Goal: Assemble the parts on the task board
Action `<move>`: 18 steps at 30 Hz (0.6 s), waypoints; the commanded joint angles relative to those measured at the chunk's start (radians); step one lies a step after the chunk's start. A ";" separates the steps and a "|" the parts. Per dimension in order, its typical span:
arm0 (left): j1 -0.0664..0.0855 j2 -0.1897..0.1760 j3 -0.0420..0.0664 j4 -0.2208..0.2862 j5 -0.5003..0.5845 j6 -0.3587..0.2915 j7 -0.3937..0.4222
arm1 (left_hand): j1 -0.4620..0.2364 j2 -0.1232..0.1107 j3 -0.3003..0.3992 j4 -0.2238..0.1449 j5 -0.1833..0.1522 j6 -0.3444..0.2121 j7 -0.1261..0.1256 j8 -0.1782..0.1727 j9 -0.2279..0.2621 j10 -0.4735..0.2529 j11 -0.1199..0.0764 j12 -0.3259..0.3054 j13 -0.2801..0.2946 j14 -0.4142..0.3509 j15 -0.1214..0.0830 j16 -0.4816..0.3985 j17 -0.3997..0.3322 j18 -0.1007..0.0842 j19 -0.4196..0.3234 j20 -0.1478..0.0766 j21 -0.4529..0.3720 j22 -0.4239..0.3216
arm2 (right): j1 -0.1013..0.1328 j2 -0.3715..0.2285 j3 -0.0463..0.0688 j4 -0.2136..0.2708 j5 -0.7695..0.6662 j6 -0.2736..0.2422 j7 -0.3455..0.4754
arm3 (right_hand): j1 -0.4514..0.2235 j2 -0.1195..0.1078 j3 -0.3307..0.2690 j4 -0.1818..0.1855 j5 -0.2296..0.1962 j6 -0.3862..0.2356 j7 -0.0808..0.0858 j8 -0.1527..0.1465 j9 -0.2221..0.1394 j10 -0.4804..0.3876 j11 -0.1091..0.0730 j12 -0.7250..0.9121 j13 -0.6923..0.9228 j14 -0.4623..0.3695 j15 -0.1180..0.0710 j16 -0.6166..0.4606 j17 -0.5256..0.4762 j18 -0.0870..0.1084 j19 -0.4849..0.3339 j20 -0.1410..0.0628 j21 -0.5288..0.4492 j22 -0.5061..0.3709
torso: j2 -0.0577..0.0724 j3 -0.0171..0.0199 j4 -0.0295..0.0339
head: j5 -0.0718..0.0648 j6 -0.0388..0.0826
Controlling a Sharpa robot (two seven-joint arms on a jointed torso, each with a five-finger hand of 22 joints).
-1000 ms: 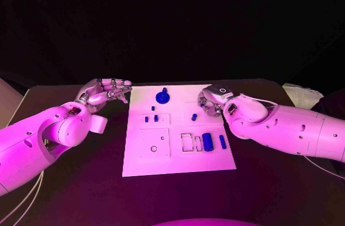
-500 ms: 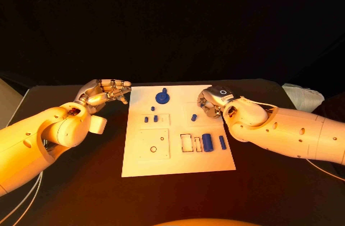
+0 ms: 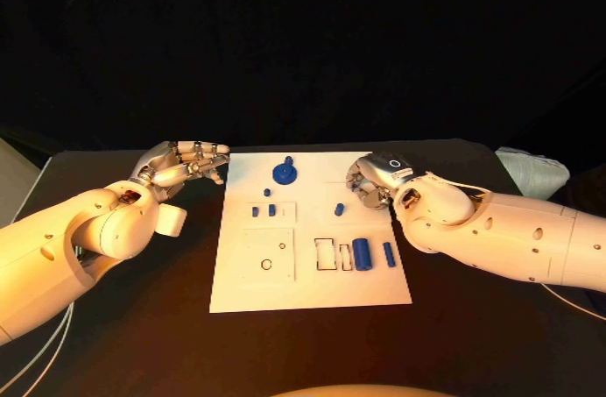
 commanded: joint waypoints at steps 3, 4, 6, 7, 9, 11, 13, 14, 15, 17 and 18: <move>-0.001 0.000 0.001 -0.001 -0.005 0.014 -0.001 | 0.000 0.005 -0.008 -0.001 0.003 -0.005 0.003 -0.006 -0.002 -0.009 0.000 0.005 -0.001 0.006 -0.001 -0.006 -0.001 0.015 0.010 0.000 -0.006 -0.002 | 0.008 -0.013 0.005 0.023 0.048 -0.018 0.027 | -0.006 0.009 0.001 -0.001 0.002 0.001 0.007 -0.001 0.001 0.035 -0.030 0.002 0.001 0.054 -0.009 0.006 0.027 0.005 0.010 -0.007 0.007 0.001 | 0.000 -0.0003 -0.0013 | 0.001 0.001; -0.001 0.000 0.001 -0.002 -0.005 0.014 -0.002 | 0.000 0.005 -0.008 -0.001 0.003 -0.005 0.003 -0.006 -0.002 -0.009 0.000 0.005 -0.001 0.006 -0.001 -0.006 -0.001 0.015 0.010 0.000 -0.006 -0.002 | 0.011 -0.018 0.007 0.029 0.057 -0.017 0.030 | -0.006 0.009 0.001 -0.001 0.002 0.001 0.007 -0.001 0.001 0.035 -0.030 0.002 0.000 0.054 -0.009 0.006 0.027 0.005 0.010 -0.007 0.006 0.001 | 0.000 -0.0004 -0.0013 | 0.001 0.001; -0.001 0.000 0.001 -0.002 -0.005 0.014 -0.002 | 0.001 0.004 -0.008 -0.001 0.003 -0.006 0.003 -0.007 -0.002 -0.010 0.000 0.005 -0.001 0.006 -0.001 -0.007 -0.001 0.015 0.010 0.000 -0.007 -0.002 | 0.014 -0.025 0.008 0.037 0.065 -0.016 0.034 | -0.006 0.008 0.001 -0.001 0.004 0.001 0.007 -0.001 0.001 0.035 -0.030 0.002 0.000 0.055 -0.009 0.007 0.027 0.005 0.010 -0.007 0.006 0.000 | 0.000 -0.0004 -0.0015 | 0.001 0.001; -0.001 0.000 0.001 -0.002 -0.005 0.014 -0.002 | 0.001 0.004 -0.008 -0.001 0.003 -0.006 0.003 -0.007 -0.002 -0.010 0.000 0.005 -0.001 0.006 -0.001 -0.007 -0.001 0.015 0.010 0.000 -0.007 -0.002 | 0.015 -0.027 0.009 0.040 0.068 -0.015 0.035 | -0.006 0.008 0.001 -0.001 0.004 0.001 0.007 -0.001 0.001 0.035 -0.030 0.002 0.000 0.055 -0.009 0.007 0.027 0.005 0.010 -0.007 0.006 0.000 | 0.000 -0.0005 -0.0014 | 0.001 0.000; -0.001 0.000 0.001 -0.002 -0.005 0.014 -0.003 | 0.001 0.004 -0.008 -0.001 0.003 -0.006 0.003 -0.007 -0.002 -0.010 0.000 0.005 -0.001 0.006 -0.001 -0.007 -0.001 0.015 0.010 0.000 -0.007 -0.002 | 0.018 -0.033 0.010 0.049 0.076 -0.014 0.038 | -0.006 0.008 0.001 -0.001 0.004 0.001 0.007 -0.001 0.001 0.035 -0.030 0.002 0.000 0.055 -0.009 0.007 0.027 0.005 0.010 -0.007 0.006 0.000 | 0.000 -0.0003 -0.0014 | 0.000 0.001; -0.001 0.000 0.001 -0.003 -0.005 0.014 -0.003 | 0.001 0.004 -0.008 -0.001 0.003 -0.007 0.004 -0.008 -0.002 -0.011 0.000 0.005 -0.002 0.006 -0.001 -0.007 -0.002 0.015 0.010 0.000 -0.007 -0.003 | 0.020 -0.040 0.012 0.060 0.081 -0.014 0.040 | -0.006 0.008 0.001 -0.001 0.004 0.001 0.007 -0.001 0.001 0.035 -0.030 0.002 0.000 0.055 -0.009 0.007 0.027 0.005 0.010 -0.007 0.006 0.000 | 0.000 -0.0007 -0.0004 | 0.001 0.001; -0.001 0.000 0.001 -0.003 -0.005 0.014 -0.003 | 0.001 0.004 -0.008 -0.001 0.003 -0.007 0.004 -0.008 -0.002 -0.011 0.000 0.005 -0.002 0.006 -0.001 -0.007 -0.002 0.015 0.010 0.000 -0.007 -0.003 | 0.022 -0.048 0.014 0.075 0.088 -0.015 0.042 | -0.006 0.008 0.001 -0.001 0.004 0.001 0.007 -0.001 0.001 0.035 -0.030 0.002 0.000 0.055 -0.009 0.007 0.027 0.005 0.010 -0.007 0.006 0.000 | 0.000 -0.0010 0.0004 | 0.002 0.000; -0.001 0.000 0.001 -0.003 -0.005 0.014 -0.003 | 0.001 0.004 -0.009 -0.001 0.003 -0.008 0.004 -0.008 -0.003 -0.012 0.001 0.005 -0.002 0.006 -0.001 -0.007 -0.002 0.015 0.011 0.000 -0.008 -0.003 | 0.022 -0.052 0.014 0.084 0.091 -0.015 0.043 | -0.006 0.008 0.001 -0.001 0.004 0.001 0.007 -0.001 0.001 0.035 -0.030 0.002 0.000 0.055 -0.009 0.007 0.027 0.005 0.010 -0.007 0.006 0.000 | 0.000 -0.0011 0.0006 | 0.002 0.000; -0.001 0.000 0.001 -0.003 -0.005 0.014 -0.003 | 0.001 0.004 -0.009 -0.001 0.003 -0.008 0.004 -0.008 -0.003 -0.012 0.001 0.005 -0.002 0.006 -0.001 -0.007 -0.002 0.015 0.011 0.000 -0.008 -0.003 | 0.023 -0.056 0.015 0.095 0.093 -0.016 0.044 | -0.007 0.008 0.001 -0.002 0.005 0.001 0.007 -0.001 0.001 0.035 -0.030 0.002 0.000 0.055 -0.009 0.007 0.028 0.005 0.011 -0.007 0.007 0.002 | 0.000 -0.0012 0.0007 | 0.003 0.000; -0.001 0.000 0.001 -0.003 -0.005 0.015 -0.003 | 0.001 0.004 -0.009 -0.001 0.003 -0.008 0.004 -0.008 -0.003 -0.012 0.001 0.005 -0.002 0.006 -0.001 -0.007 -0.002 0.015 0.011 0.000 -0.008 -0.003 | 0.023 -0.064 0.017 0.120 0.098 -0.018 0.046 | -0.007 0.008 0.001 -0.002 0.005 0.001 0.007 -0.001 0.001 0.035 -0.030 0.002 0.000 0.055 -0.009 0.007 0.028 0.005 0.011 -0.007 0.007 0.002 | -0.001 -0.0014 0.0008 | 0.007 0.002; -0.001 0.000 0.001 -0.003 -0.005 0.014 -0.003 | 0.001 0.004 -0.009 -0.001 0.003 -0.008 0.004 -0.008 -0.003 -0.012 0.001 0.005 -0.002 0.006 -0.001 -0.007 -0.002 0.015 0.011 0.000 -0.008 -0.003 | 0.024 -0.066 0.017 0.128 0.099 -0.018 0.046 | -0.007 0.008 0.001 -0.002 0.005 0.001 0.007 -0.001 0.001 0.035 -0.030 0.002 0.000 0.055 -0.009 0.007 0.028 0.005 0.011 -0.007 0.007 0.002 | -0.001 -0.0013 0.0004 | 0.009 0.002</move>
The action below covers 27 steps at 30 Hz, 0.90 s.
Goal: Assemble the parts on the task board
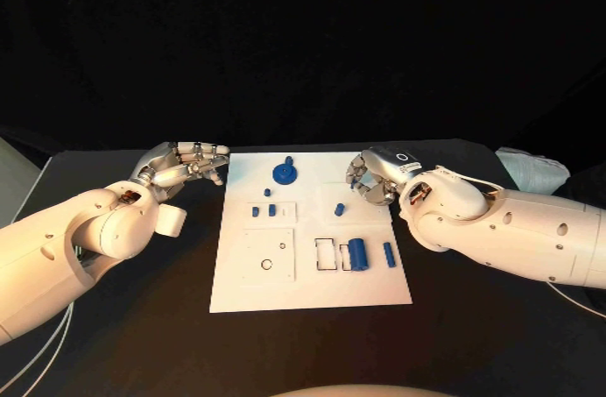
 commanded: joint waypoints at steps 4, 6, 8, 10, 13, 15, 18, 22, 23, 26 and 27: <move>-0.001 0.003 0.001 -0.001 -0.004 0.014 0.004 | 0.001 0.004 -0.006 0.002 0.003 -0.006 0.001 -0.005 -0.002 -0.007 0.001 0.005 -0.001 0.007 -0.001 -0.004 -0.002 0.015 0.004 0.000 -0.004 -0.002 | 0.001 -0.008 0.003 0.076 0.028 -0.011 0.024 | -0.003 0.004 0.001 -0.002 0.006 0.001 0.007 -0.001 0.002 0.035 -0.030 0.002 -0.001 0.055 -0.009 0.004 0.029 0.005 0.011 -0.007 0.003 0.001 | -0.001 0.0002 -0.0006 | 0.014 0.003; -0.001 0.004 0.001 -0.001 -0.004 0.014 0.004 | 0.001 0.004 -0.006 0.002 0.003 -0.006 0.001 -0.005 -0.002 -0.007 0.001 0.005 -0.001 0.007 -0.001 -0.004 -0.002 0.015 0.004 0.000 -0.004 -0.002 | 0.001 -0.004 0.003 0.097 0.029 -0.012 0.026 | -0.004 0.004 0.001 -0.002 0.007 0.001 0.007 -0.001 0.002 0.035 -0.030 0.002 -0.001 0.055 -0.009 0.003 0.028 0.005 0.011 -0.007 0.002 0.001 | -0.002 0.0000 0.0000 | 0.019 0.004; -0.001 0.006 0.001 -0.001 -0.004 0.015 0.004 | 0.001 0.004 -0.006 0.002 0.003 -0.006 0.001 -0.005 -0.002 -0.007 0.001 0.005 -0.001 0.007 -0.001 -0.004 -0.002 0.015 0.004 0.000 -0.004 -0.002 | -0.001 0.003 0.003 0.119 0.029 -0.012 0.028 | -0.004 0.004 0.001 -0.002 0.007 0.001 0.007 -0.001 0.002 0.035 -0.030 0.002 -0.001 0.055 -0.009 0.003 0.028 0.005 0.011 -0.007 0.002 0.001 | -0.002 -0.0004 0.0004 | 0.025 0.003; -0.001 0.007 0.001 -0.001 -0.003 0.016 0.004 | 0.001 0.004 -0.006 0.002 0.003 -0.006 0.001 -0.005 -0.002 -0.007 0.001 0.005 -0.001 0.007 -0.001 -0.004 -0.002 0.015 0.004 0.000 -0.004 -0.002 | -0.003 0.009 0.003 0.132 0.028 -0.012 0.029 | -0.004 0.004 0.001 -0.002 0.007 0.001 0.007 -0.001 0.002 0.035 -0.030 0.002 -0.001 0.055 -0.009 0.003 0.028 0.005 0.011 -0.007 0.002 0.001 | -0.002 -0.0005 0.0002 | 0.031 0.004; -0.001 0.009 0.001 -0.002 -0.003 0.016 0.004 | 0.001 0.004 -0.006 0.002 0.003 -0.006 0.001 -0.005 -0.002 -0.007 0.001 0.005 -0.001 0.007 -0.001 -0.004 -0.002 0.015 0.004 0.000 -0.004 -0.002 | -0.010 0.028 0.002 0.155 0.018 -0.012 0.031 | -0.004 0.004 0.001 -0.002 0.009 0.001 0.008 -0.002 0.002 0.035 -0.030 0.002 -0.001 0.054 -0.009 0.002 0.026 0.005 0.010 -0.007 0.001 0.000 | -0.002 -0.0012 -0.0009 | 0.042 0.006; -0.001 0.011 0.001 -0.002 -0.003 0.016 0.004 | 0.001 0.004 -0.006 0.002 0.003 -0.006 0.001 -0.005 -0.002 -0.007 0.001 0.005 -0.001 0.007 -0.001 -0.004 -0.002 0.015 0.004 0.000 -0.004 -0.002 | -0.016 0.041 0.000 0.163 0.010 -0.012 0.032 | -0.004 0.004 0.001 -0.003 0.010 0.001 0.008 -0.002 0.001 0.035 -0.030 0.001 -0.002 0.054 -0.009 0.002 0.026 0.006 0.010 -0.007 0.000 -0.001 | -0.003 -0.0019 -0.0014 | 0.049 0.007; -0.001 0.014 0.001 -0.003 -0.002 0.016 0.004 | 0.001 0.004 -0.006 0.002 0.003 -0.006 0.001 -0.005 -0.002 -0.007 0.001 0.005 -0.001 0.007 -0.001 -0.004 -0.002 0.015 0.004 0.000 -0.004 -0.002 | -0.026 0.066 -0.006 0.167 -0.006 -0.012 0.034 | -0.004 0.004 0.001 -0.003 0.010 0.001 0.008 -0.002 0.001 0.035 -0.030 0.001 -0.002 0.054 -0.009 0.002 0.026 0.006 0.010 -0.007 0.000 -0.001 | -0.005 -0.0032 -0.0019 | 0.059 0.006; -0.001 0.018 0.001 -0.005 -0.001 0.016 0.002 | 0.002 0.004 -0.007 0.002 0.003 -0.007 0.001 -0.006 -0.002 -0.008 0.001 0.005 -0.002 0.007 0.000 -0.004 -0.002 0.015 0.005 0.000 -0.005 -0.002 | -0.045 0.103 -0.012 0.153 -0.023 -0.021 0.034 | -0.004 0.004 0.002 -0.003 0.014 0.000 0.008 -0.003 0.001 0.034 -0.029 0.001 -0.003 0.054 -0.009 0.001 0.025 0.006 0.010 -0.007 -0.002 -0.002 | -0.007 -0.0046 -0.0015 | 0.074 0.002; -0.001 0.019 0.001 -0.005 -0.001 0.016 0.001 | 0.002 0.004 -0.007 0.002 0.003 -0.007 0.001 -0.006 -0.002 -0.008 0.001 0.005 -0.002 0.007 0.000 -0.004 -0.002 0.015 0.005 0.000 -0.005 -0.002 | -0.050 0.112 -0.013 0.147 -0.027 -0.023 0.034 | -0.005 0.004 0.003 -0.004 0.017 0.000 0.009 -0.003 0.001 0.034 -0.029 0.001 -0.003 0.053 -0.008 0.000 0.024 0.006 0.010 -0.007 -0.002 -0.002 | -0.007 -0.0045 -0.0018 | 0.076 0.001; -0.001 0.022 0.001 -0.005 -0.001 0.017 0.000 | 0.002 0.004 -0.007 0.002 0.003 -0.007 0.001 -0.006 -0.002 -0.008 0.001 0.005 -0.002 0.007 0.000 -0.004 -0.002 0.015 0.005 0.000 -0.005 -0.002 | -0.064 0.134 -0.016 0.135 -0.035 -0.025 0.032 | -0.005 0.004 0.003 -0.004 0.017 0.000 0.009 -0.003 0.001 0.034 -0.029 0.001 -0.003 0.053 -0.008 0.000 0.024 0.006 0.010 -0.007 -0.002 -0.002 | -0.007 -0.0054 -0.0016 | 0.079 -0.001; -0.001 0.023 0.001 -0.005 -0.001 0.017 0.000 | 0.002 0.004 -0.007 0.002 0.003 -0.007 0.001 -0.006 -0.002 -0.008 0.001 0.005 -0.002 0.007 0.000 -0.004 -0.002 0.015 0.005 0.000 -0.005 -0.002 | -0.069 0.141 -0.017 0.131 -0.039 -0.025 0.031 | -0.005 0.004 0.003 -0.004 0.019 -0.001 0.009 -0.003 0.001 0.034 -0.029 0.000 -0.004 0.053 -0.008 0.000 0.023 0.006 0.010 -0.007 -0.003 -0.003 | -0.006 -0.0044 -0.0008 | 0.078 -0.001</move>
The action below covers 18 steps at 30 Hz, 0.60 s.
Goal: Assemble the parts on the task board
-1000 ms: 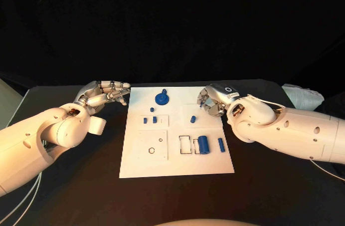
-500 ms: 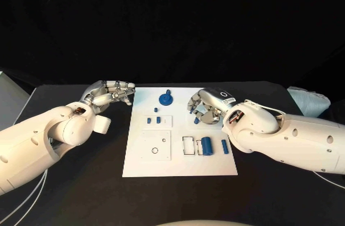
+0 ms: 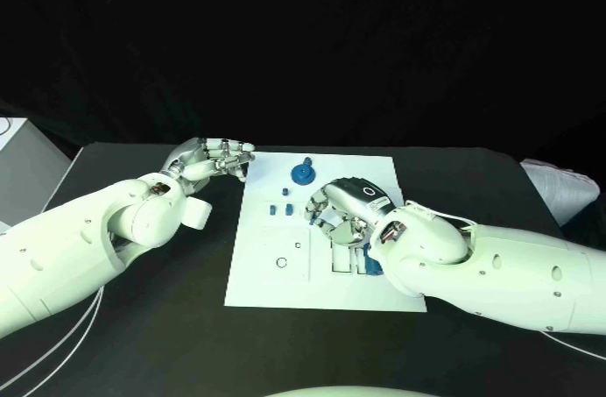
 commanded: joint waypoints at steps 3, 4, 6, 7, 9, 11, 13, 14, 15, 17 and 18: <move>0.000 0.005 0.001 0.002 -0.001 0.017 0.002 | 0.003 0.004 -0.005 -0.001 0.003 -0.007 0.001 -0.006 -0.002 -0.009 0.001 0.006 -0.001 0.007 0.000 -0.004 -0.001 0.015 0.005 0.000 -0.006 -0.002 | -0.020 0.028 -0.003 -0.018 -0.045 -0.012 0.008 | -0.004 0.006 0.003 -0.005 0.006 -0.001 0.009 -0.002 0.000 0.034 -0.028 0.007 -0.001 0.053 -0.008 0.000 0.022 0.006 0.010 -0.007 -0.004 -0.003 | 0.001 -0.0003 0.0018 | 0.009 0.000; 0.000 0.005 0.001 0.003 -0.001 0.017 0.001 | 0.003 0.004 -0.005 -0.001 0.003 -0.007 0.001 -0.006 -0.002 -0.009 0.001 0.006 -0.001 0.007 0.000 -0.004 -0.001 0.015 0.005 0.000 -0.006 -0.002 | -0.023 0.033 -0.003 -0.021 -0.047 -0.011 0.007 | -0.004 0.006 0.003 -0.005 0.006 -0.001 0.009 -0.002 0.000 0.034 -0.028 0.007 -0.001 0.053 -0.008 0.000 0.022 0.006 0.010 -0.007 -0.004 -0.003 | 0.002 -0.0006 0.0020 | 0.010 0.002; 0.000 0.005 0.001 0.002 -0.001 0.016 0.001 | 0.003 0.004 -0.005 -0.001 0.003 -0.007 0.001 -0.006 -0.002 -0.009 0.001 0.006 -0.001 0.007 0.000 -0.004 -0.001 0.015 0.005 0.000 -0.006 -0.002 | -0.028 0.042 -0.004 -0.027 -0.050 -0.009 0.007 | -0.004 0.006 0.003 -0.005 0.007 -0.001 0.010 -0.002 0.000 0.033 -0.028 0.007 -0.001 0.053 -0.008 0.000 0.023 0.006 0.010 -0.007 -0.003 -0.002 | 0.003 0.0007 0.0009 | 0.012 -0.002; 0.000 0.006 0.001 0.002 -0.001 0.016 0.001 | 0.003 0.004 -0.005 -0.001 0.003 -0.007 0.001 -0.006 -0.002 -0.009 0.001 0.006 -0.001 0.007 0.000 -0.004 -0.001 0.015 0.005 0.000 -0.006 -0.002 | -0.029 0.046 -0.004 -0.030 -0.051 -0.008 0.006 | -0.004 0.006 0.003 -0.005 0.007 -0.001 0.010 -0.002 0.000 0.033 -0.028 0.007 -0.001 0.053 -0.008 0.000 0.023 0.006 0.010 -0.007 -0.003 -0.002 | 0.003 0.0007 0.0010 | 0.014 -0.003; 0.000 0.006 0.001 0.003 -0.001 0.016 0.001 | 0.003 0.004 -0.005 -0.001 0.003 -0.007 0.001 -0.006 -0.002 -0.009 0.001 0.006 -0.001 0.007 0.000 -0.004 -0.001 0.015 0.005 0.000 -0.006 -0.002 | -0.032 0.052 -0.004 -0.034 -0.053 -0.006 0.006 | -0.004 0.006 0.003 -0.005 0.008 -0.001 0.010 -0.002 0.000 0.033 -0.028 0.007 -0.001 0.053 -0.008 0.000 0.024 0.006 0.010 -0.007 -0.003 -0.002 | 0.002 0.0004 0.0016 | 0.018 -0.005; 0.000 0.007 0.001 0.003 -0.001 0.017 0.000 | 0.003 0.004 -0.005 -0.001 0.003 -0.007 0.001 -0.006 -0.002 -0.009 0.001 0.006 -0.001 0.007 0.000 -0.004 -0.001 0.015 0.005 0.000 -0.006 -0.002 | -0.035 0.059 -0.005 -0.039 -0.054 -0.002 0.006 | -0.004 0.006 0.003 -0.005 0.008 -0.001 0.010 -0.002 0.000 0.033 -0.028 0.007 -0.001 0.053 -0.008 0.000 0.024 0.006 0.010 -0.007 -0.003 -0.002 | 0.002 -0.0003 0.0017 | 0.021 -0.008; 0.000 0.007 0.001 0.003 -0.001 0.017 0.000 | 0.003 0.004 -0.005 -0.001 0.003 -0.007 0.001 -0.006 -0.002 -0.009 0.001 0.006 -0.001 0.007 0.000 -0.004 -0.001 0.015 0.005 0.000 -0.006 -0.002 | -0.038 0.065 -0.005 -0.042 -0.055 0.001 0.006 | -0.004 0.006 0.003 -0.005 0.008 -0.001 0.010 -0.002 0.000 0.033 -0.028 0.007 -0.001 0.053 -0.008 0.000 0.024 0.006 0.010 -0.007 -0.003 -0.002 | 0.003 0.0004 0.0002 | 0.025 -0.014; 0.000 0.008 0.001 0.003 -0.001 0.018 0.000 | 0.003 0.004 -0.005 -0.001 0.003 -0.007 0.001 -0.006 -0.002 -0.009 0.001 0.006 -0.001 0.007 0.000 -0.004 -0.001 0.015 0.005 0.000 -0.006 -0.002 | -0.040 0.066 -0.006 -0.043 -0.055 0.002 0.006 | -0.004 0.006 0.003 -0.005 0.008 -0.001 0.010 -0.002 0.000 0.033 -0.028 0.007 -0.001 0.053 -0.008 0.000 0.024 0.006 0.010 -0.007 -0.003 -0.002 | 0.003 0.0004 0.0003 | 0.026 -0.016; 0.000 0.008 0.001 0.003 -0.001 0.018 0.000 | 0.003 0.004 -0.005 -0.001 0.003 -0.007 0.001 -0.006 -0.002 -0.009 0.001 0.006 -0.001 0.007 0.000 -0.004 -0.001 0.015 0.005 0.000 -0.006 -0.002 | -0.042 0.068 -0.006 -0.044 -0.055 0.004 0.006 | -0.004 0.006 0.003 -0.005 0.008 -0.001 0.010 -0.002 0.000 0.033 -0.028 0.007 -0.001 0.053 -0.008 0.000 0.024 0.006 0.010 -0.007 -0.003 -0.002 | 0.003 0.0009 0.0003 | 0.027 -0.017; 0.000 0.008 0.001 0.003 -0.001 0.018 -0.001 | 0.003 0.004 -0.005 -0.001 0.003 -0.007 0.001 -0.006 -0.002 -0.009 0.001 0.006 -0.001 0.007 0.000 -0.004 -0.001 0.015 0.005 0.000 -0.006 -0.002 | -0.045 0.072 -0.006 -0.045 -0.056 0.007 0.006 | -0.004 0.006 0.003 -0.005 0.008 -0.001 0.010 -0.002 0.000 0.033 -0.028 0.007 -0.001 0.053 -0.008 0.000 0.024 0.006 0.010 -0.007 -0.003 -0.002 | 0.004 0.0008 0.0001 | 0.028 -0.019; 0.000 0.008 0.001 0.002 -0.001 0.018 -0.001 | 0.003 0.004 -0.005 -0.001 0.003 -0.007 0.001 -0.006 -0.002 -0.009 0.001 0.006 -0.001 0.007 0.000 -0.004 -0.001 0.015 0.005 0.000 -0.006 -0.002 | -0.046 0.073 -0.007 -0.045 -0.057 0.008 0.006 | -0.004 0.006 0.003 -0.005 0.008 -0.001 0.010 -0.002 0.000 0.033 -0.028 0.007 -0.001 0.053 -0.008 0.000 0.024 0.006 0.010 -0.007 -0.003 -0.002 | 0.004 0.0008 0.0001 | 0.028 -0.019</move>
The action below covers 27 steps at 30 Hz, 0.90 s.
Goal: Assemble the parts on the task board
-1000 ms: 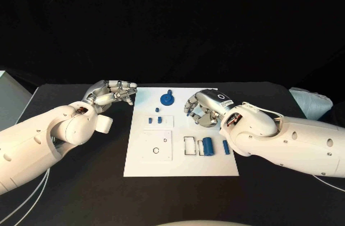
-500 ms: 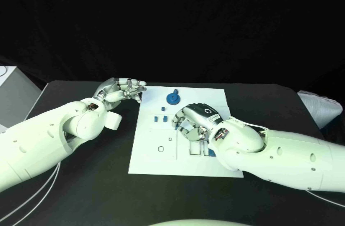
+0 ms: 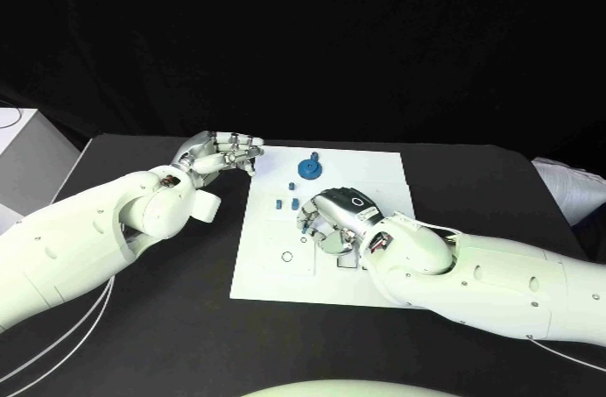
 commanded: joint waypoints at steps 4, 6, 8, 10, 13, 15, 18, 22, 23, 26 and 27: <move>0.000 0.002 0.001 0.001 -0.001 0.017 0.003 | 0.003 0.004 -0.005 -0.001 0.003 -0.007 0.001 -0.006 -0.002 -0.009 0.001 0.006 -0.001 0.007 0.000 -0.004 -0.001 0.015 0.005 0.000 -0.006 -0.001 | -0.008 0.008 -0.002 -0.004 -0.027 0.014 0.006 | -0.004 0.006 0.003 -0.005 0.006 -0.001 0.010 -0.003 0.002 0.033 -0.028 0.004 0.001 0.053 -0.008 -0.001 0.022 0.006 0.010 -0.007 -0.004 -0.002 | 0.000 0.0004 -0.0013 | 0.006 -0.012; 0.000 0.002 0.001 0.001 -0.001 0.017 0.003 | 0.003 0.004 -0.005 -0.001 0.003 -0.007 0.001 -0.006 -0.002 -0.009 0.001 0.006 -0.001 0.007 0.000 -0.004 -0.001 0.015 0.005 0.000 -0.006 -0.001 | -0.009 0.008 -0.002 -0.005 -0.028 0.016 0.006 | -0.004 0.006 0.003 -0.005 0.006 -0.001 0.010 -0.003 0.002 0.033 -0.028 0.004 0.001 0.053 -0.008 -0.001 0.022 0.006 0.010 -0.007 -0.004 -0.002 | 0.000 0.0007 -0.0010 | 0.008 -0.014; 0.000 0.002 0.001 0.001 -0.001 0.017 0.003 | 0.003 0.004 -0.005 -0.001 0.003 -0.007 0.001 -0.006 -0.002 -0.009 0.001 0.006 -0.001 0.007 0.000 -0.004 -0.001 0.015 0.005 0.000 -0.006 -0.001 | -0.010 0.009 -0.003 -0.004 -0.030 0.019 0.006 | -0.004 0.006 0.003 -0.005 0.006 -0.001 0.010 -0.003 0.002 0.033 -0.028 0.004 0.001 0.053 -0.008 -0.001 0.022 0.006 0.010 -0.007 -0.004 -0.002 | 0.000 0.0007 -0.0001 | 0.008 -0.016; 0.000 0.002 0.001 0.001 -0.001 0.018 0.002 | 0.003 0.004 -0.005 -0.001 0.003 -0.007 0.001 -0.006 -0.002 -0.009 0.001 0.006 -0.001 0.007 0.000 -0.004 -0.001 0.015 0.005 0.000 -0.006 -0.001 | -0.010 0.009 -0.003 -0.003 -0.032 0.023 0.006 | -0.004 0.006 0.003 -0.005 0.006 -0.001 0.010 -0.003 0.002 0.033 -0.028 0.004 0.001 0.053 -0.008 -0.001 0.022 0.006 0.010 -0.007 -0.004 -0.002 | -0.001 0.0008 -0.0002 | 0.012 -0.017; 0.000 0.002 0.001 0.000 -0.001 0.018 0.001 | 0.003 0.004 -0.005 -0.001 0.003 -0.007 0.001 -0.006 -0.002 -0.009 0.001 0.006 -0.001 0.007 0.000 -0.004 -0.001 0.015 0.005 0.000 -0.006 -0.001 | -0.011 0.009 -0.005 0.000 -0.037 0.028 0.004 | -0.005 0.006 0.004 -0.006 0.007 -0.001 0.011 -0.003 0.002 0.034 -0.028 0.004 0.000 0.053 -0.008 0.001 0.024 0.006 0.010 -0.007 -0.003 0.000 | 0.000 0.0019 -0.0018 | 0.020 -0.018; 0.000 0.001 0.001 0.000 -0.001 0.019 0.000 | 0.003 0.004 -0.005 -0.001 0.003 -0.007 0.001 -0.006 -0.002 -0.009 0.001 0.006 -0.001 0.007 0.000 -0.004 -0.001 0.015 0.005 0.000 -0.006 -0.001 | -0.012 0.009 -0.005 0.001 -0.040 0.031 0.004 | -0.005 0.006 0.004 -0.006 0.007 -0.001 0.011 -0.003 0.002 0.034 -0.028 0.004 0.000 0.053 -0.008 0.001 0.024 0.006 0.010 -0.007 -0.003 0.000 | 0.000 0.0019 -0.0017 | 0.020 -0.019; 0.000 0.001 0.001 0.000 -0.001 0.019 0.000 | 0.004 0.005 -0.006 -0.001 0.003 -0.007 0.001 -0.006 -0.002 -0.010 0.001 0.008 -0.001 0.008 0.000 -0.005 -0.001 0.015 0.007 0.000 -0.008 -0.002 | -0.013 0.008 -0.006 0.001 -0.043 0.035 0.001 | -0.005 0.006 0.004 -0.006 0.007 -0.001 0.011 -0.003 0.002 0.034 -0.028 0.004 0.000 0.053 -0.008 0.001 0.024 0.006 0.010 -0.007 -0.003 0.000 | -0.001 0.0010 -0.0014 | 0.019 -0.023; 0.000 0.000 0.001 0.000 -0.002 0.020 -0.001 | 0.004 0.005 -0.006 -0.001 0.003 -0.007 0.001 -0.006 -0.002 -0.010 0.001 0.008 -0.001 0.008 0.000 -0.005 -0.001 0.015 0.007 0.000 -0.008 -0.002 | -0.013 0.009 -0.007 0.001 -0.049 0.039 -0.003 | -0.005 0.006 0.004 -0.006 0.007 -0.001 0.011 -0.003 0.002 0.034 -0.028 0.004 0.000 0.053 -0.008 0.001 0.024 0.006 0.010 -0.007 -0.003 0.000 | -0.001 0.0011 -0.0009 | 0.017 -0.025; 0.000 0.000 0.001 0.000 -0.002 0.020 -0.001 | 0.004 0.005 -0.006 -0.001 0.003 -0.007 0.001 -0.006 -0.002 -0.010 0.001 0.008 -0.001 0.008 0.000 -0.005 -0.001 0.015 0.007 0.000 -0.008 -0.002 | -0.013 0.009 -0.007 0.001 -0.050 0.040 -0.003 | -0.005 0.006 0.004 -0.006 0.007 -0.001 0.011 -0.003 0.002 0.034 -0.028 0.004 0.000 0.053 -0.008 0.001 0.024 0.006 0.010 -0.007 -0.003 0.000 | -0.001 0.0011 -0.0009 | 0.017 -0.025; 0.000 0.000 0.001 0.000 -0.002 0.020 -0.002 | 0.004 0.005 -0.006 -0.001 0.003 -0.007 0.001 -0.006 -0.002 -0.010 0.001 0.008 -0.001 0.008 0.000 -0.005 -0.001 0.015 0.007 0.000 -0.008 -0.002 | -0.014 0.010 -0.008 -0.001 -0.052 0.043 -0.005 | -0.005 0.006 0.004 -0.006 0.007 -0.001 0.011 -0.003 0.002 0.034 -0.028 0.004 0.000 0.053 -0.008 0.001 0.024 0.006 0.010 -0.007 -0.003 0.000 | 0.000 0.0009 -0.0007 | 0.017 -0.026; 0.000 -0.001 0.001 0.000 -0.002 0.020 -0.002 | 0.004 0.005 -0.006 -0.001 0.003 -0.007 0.001 -0.006 -0.002 -0.010 0.001 0.008 -0.001 0.008 0.000 -0.005 -0.001 0.015 0.007 0.000 -0.008 -0.002 | -0.014 0.010 -0.008 -0.002 -0.053 0.044 -0.005 | -0.005 0.006 0.004 -0.006 0.007 -0.001 0.011 -0.003 0.002 0.034 -0.028 0.004 0.000 0.053 -0.008 0.001 0.024 0.006 0.010 -0.007 -0.003 0.000 | -0.001 0.0008 -0.0009 | 0.017 -0.027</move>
